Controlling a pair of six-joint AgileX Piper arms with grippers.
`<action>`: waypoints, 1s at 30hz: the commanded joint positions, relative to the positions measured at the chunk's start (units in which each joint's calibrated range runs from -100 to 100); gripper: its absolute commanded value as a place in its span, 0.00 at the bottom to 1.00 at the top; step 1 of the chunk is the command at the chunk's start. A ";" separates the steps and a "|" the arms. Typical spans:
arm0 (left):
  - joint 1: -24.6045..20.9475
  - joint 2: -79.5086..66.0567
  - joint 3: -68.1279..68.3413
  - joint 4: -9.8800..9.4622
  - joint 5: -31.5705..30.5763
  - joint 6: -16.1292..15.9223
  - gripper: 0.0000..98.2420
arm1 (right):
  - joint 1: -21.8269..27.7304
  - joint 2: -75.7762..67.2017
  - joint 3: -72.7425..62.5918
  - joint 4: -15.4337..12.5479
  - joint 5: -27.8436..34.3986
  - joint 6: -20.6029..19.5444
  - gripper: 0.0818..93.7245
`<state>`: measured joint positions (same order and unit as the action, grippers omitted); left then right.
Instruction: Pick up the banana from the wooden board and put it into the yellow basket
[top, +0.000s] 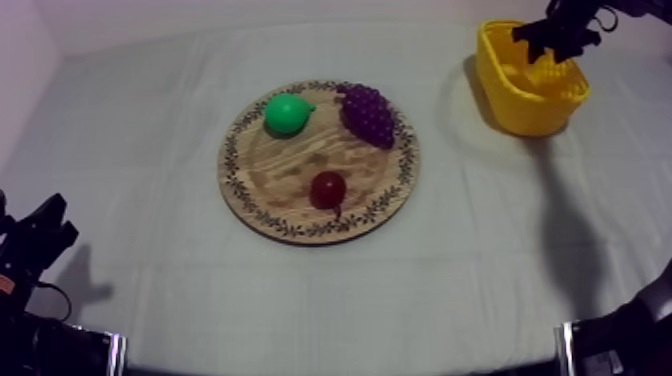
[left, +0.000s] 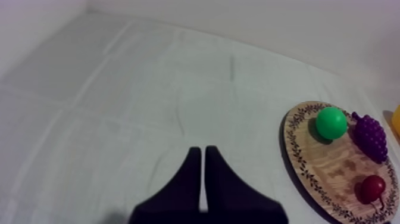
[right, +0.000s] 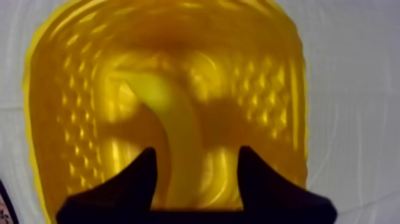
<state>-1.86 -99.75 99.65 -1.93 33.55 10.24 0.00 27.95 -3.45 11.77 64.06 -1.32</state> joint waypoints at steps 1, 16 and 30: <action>0.02 0.00 0.01 0.00 0.00 -0.01 0.00 | -0.05 -2.18 1.78 -0.32 -0.60 0.40 0.49; 0.02 0.00 0.01 0.00 0.00 -0.01 0.00 | 0.16 -40.84 26.21 -3.82 -10.23 5.19 0.02; 0.02 0.00 0.01 0.00 0.00 -0.01 0.00 | -1.14 -86.51 67.34 -5.30 -23.54 5.72 0.00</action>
<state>-1.86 -99.75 99.65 -1.93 33.56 10.24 -1.20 -44.09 51.62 7.02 41.60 3.85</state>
